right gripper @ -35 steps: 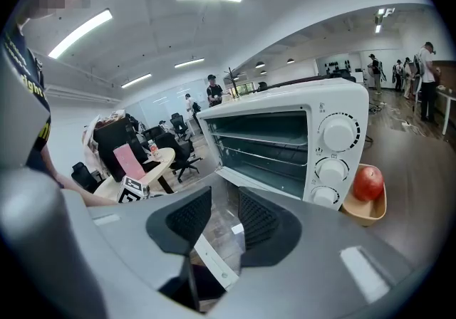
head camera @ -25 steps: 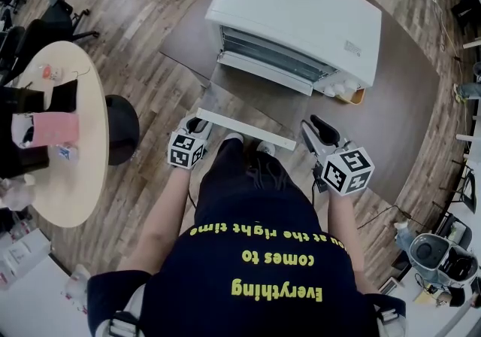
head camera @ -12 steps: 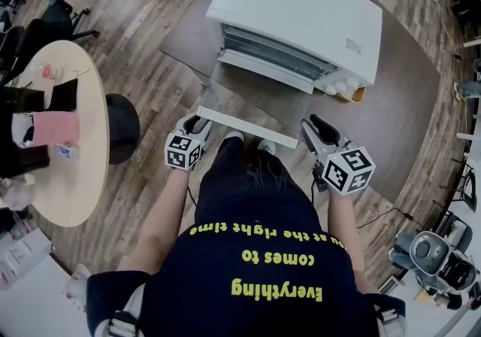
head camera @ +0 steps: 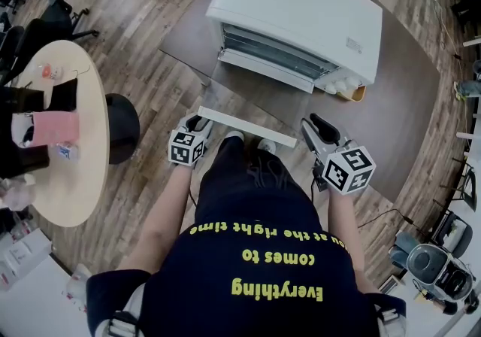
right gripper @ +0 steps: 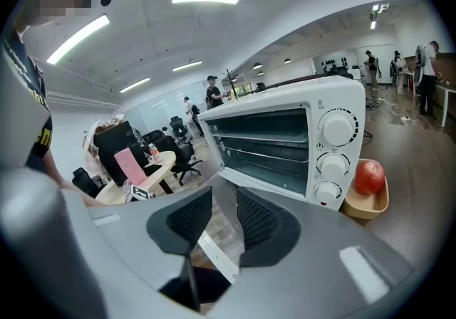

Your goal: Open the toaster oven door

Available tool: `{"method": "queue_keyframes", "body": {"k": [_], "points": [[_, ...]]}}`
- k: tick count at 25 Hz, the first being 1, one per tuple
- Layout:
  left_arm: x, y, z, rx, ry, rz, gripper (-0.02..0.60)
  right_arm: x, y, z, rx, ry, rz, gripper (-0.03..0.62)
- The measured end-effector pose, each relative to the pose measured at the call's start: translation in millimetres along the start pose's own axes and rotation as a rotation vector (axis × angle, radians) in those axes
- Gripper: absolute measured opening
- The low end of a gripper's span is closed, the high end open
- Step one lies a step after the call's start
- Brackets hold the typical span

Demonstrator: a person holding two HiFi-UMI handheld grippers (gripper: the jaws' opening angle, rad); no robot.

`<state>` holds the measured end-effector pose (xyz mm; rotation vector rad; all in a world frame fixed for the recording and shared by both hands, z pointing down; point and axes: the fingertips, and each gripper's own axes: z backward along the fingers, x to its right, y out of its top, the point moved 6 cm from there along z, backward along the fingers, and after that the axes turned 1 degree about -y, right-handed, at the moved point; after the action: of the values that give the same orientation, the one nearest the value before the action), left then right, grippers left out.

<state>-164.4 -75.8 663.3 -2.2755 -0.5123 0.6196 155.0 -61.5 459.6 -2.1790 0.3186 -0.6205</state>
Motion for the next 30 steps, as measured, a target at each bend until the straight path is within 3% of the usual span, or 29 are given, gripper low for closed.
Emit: {"method": "queue_keyframes", "body": {"k": [21,30], "points": [[-4,-20,-18,-0.117,0.009,-0.056,0.143,3,1,0,-0.007,0.009,0.011,0.126],[6,-18,8,-0.115,-0.003,-0.152,0.143,3,6,-5,0.006,0.024,0.016,0.123]]}}
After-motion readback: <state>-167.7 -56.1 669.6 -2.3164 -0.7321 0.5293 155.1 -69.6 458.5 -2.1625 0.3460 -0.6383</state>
